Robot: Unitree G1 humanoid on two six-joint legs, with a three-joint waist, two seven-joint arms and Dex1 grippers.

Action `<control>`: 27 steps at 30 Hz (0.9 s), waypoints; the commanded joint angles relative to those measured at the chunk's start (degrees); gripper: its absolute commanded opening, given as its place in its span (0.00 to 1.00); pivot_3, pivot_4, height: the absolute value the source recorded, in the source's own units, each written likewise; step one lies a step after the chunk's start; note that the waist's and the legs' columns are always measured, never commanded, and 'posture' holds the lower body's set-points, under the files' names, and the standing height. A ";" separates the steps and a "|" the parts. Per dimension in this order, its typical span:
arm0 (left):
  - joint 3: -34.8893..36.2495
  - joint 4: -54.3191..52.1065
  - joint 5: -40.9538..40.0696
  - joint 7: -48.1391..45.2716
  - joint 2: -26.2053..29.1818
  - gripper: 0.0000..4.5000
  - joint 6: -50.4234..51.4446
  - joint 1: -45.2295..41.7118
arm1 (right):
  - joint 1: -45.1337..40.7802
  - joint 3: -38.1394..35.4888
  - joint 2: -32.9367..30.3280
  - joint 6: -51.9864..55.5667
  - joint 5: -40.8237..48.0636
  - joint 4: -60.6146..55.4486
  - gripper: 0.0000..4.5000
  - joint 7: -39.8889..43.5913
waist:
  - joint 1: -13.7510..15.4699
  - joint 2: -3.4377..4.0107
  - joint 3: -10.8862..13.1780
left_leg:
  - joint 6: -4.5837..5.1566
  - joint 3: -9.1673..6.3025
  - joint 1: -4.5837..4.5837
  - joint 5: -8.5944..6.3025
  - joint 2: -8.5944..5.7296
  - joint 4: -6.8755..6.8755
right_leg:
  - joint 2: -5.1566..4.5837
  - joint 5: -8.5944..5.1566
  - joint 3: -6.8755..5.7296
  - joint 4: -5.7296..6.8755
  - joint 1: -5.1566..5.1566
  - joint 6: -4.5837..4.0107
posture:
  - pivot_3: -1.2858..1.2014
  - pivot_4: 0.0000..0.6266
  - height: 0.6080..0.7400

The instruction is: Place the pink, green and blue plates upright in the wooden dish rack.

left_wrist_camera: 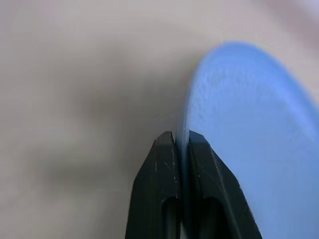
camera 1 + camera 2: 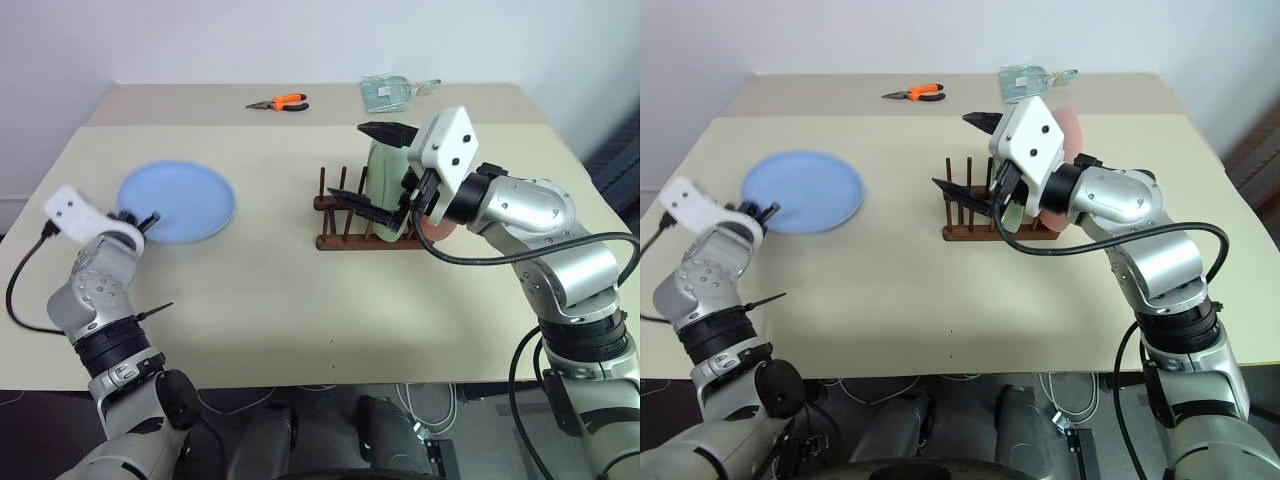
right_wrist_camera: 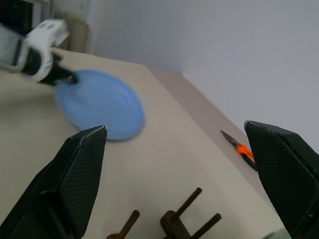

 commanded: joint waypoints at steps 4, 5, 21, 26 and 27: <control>-15.19 -14.13 -1.98 -11.23 1.94 0.01 -4.31 -4.78 | -4.24 14.97 0.47 -14.02 -21.43 3.32 1.00 3.44 | -0.51 -0.04 -0.03 | 0.00 0.07 0.03 0.00 0.00 -0.02 | 0.00 0.00 0.02 -0.04 0.00 0.00 | 0.52 0.24 1.00; -16.43 -15.06 -2.36 -11.92 2.04 0.01 -3.74 -5.09 | -5.61 17.30 1.32 -16.58 -25.38 6.07 1.00 2.94 | -0.88 -0.01 -0.04 | -0.01 0.11 0.05 0.00 0.01 -0.02 | -0.01 0.00 0.04 -0.02 -0.01 0.00 | 0.52 0.24 1.00; -18.39 -22.12 -10.98 -14.11 2.23 0.00 3.42 -2.87 | -8.60 18.20 8.48 -27.72 -40.76 21.63 0.02 -0.27 | -1.55 -0.02 -0.03 | -0.24 0.06 0.03 0.15 0.07 -0.13 | 0.11 0.06 0.11 0.06 -0.17 -0.09 | 0.52 0.24 1.00; -10.59 -16.05 -8.93 -8.81 2.17 0.23 -3.98 -5.58 | -8.00 16.19 9.92 -29.22 -40.19 19.69 0.00 -1.23 | -1.50 -0.03 -0.03 | -0.28 0.06 0.03 0.17 0.07 -0.12 | 0.12 0.06 0.12 0.06 -0.16 -0.10 | 0.52 0.24 1.00; -8.44 -12.68 -6.10 -6.81 3.83 0.34 -7.82 -6.32 | -7.80 14.84 11.17 -28.62 -37.93 18.63 0.00 -1.19 | -1.49 -0.03 -0.03 | -0.34 0.05 0.03 0.20 0.07 -0.12 | 0.12 0.06 0.11 0.07 -0.16 -0.10 | 0.52 0.24 1.00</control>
